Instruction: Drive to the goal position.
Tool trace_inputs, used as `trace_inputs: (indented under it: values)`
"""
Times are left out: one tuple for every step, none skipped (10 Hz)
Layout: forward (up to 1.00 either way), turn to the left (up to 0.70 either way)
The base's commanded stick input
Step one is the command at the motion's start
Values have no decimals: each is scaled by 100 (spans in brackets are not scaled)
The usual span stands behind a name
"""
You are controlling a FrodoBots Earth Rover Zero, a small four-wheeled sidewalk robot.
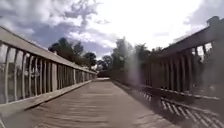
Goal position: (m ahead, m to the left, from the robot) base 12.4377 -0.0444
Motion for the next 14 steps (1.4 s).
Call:
trace_inputs:
  values:
    - [69,1]
    - [69,1]
    - [69,1]
    - [69,1]
    - [69,1]
    - [69,1]
    - [69,1]
    - [69,1]
    - [69,1]
    - [69,1]
    - [69,1]
    - [69,1]
    - [69,1]
    - [69,1]
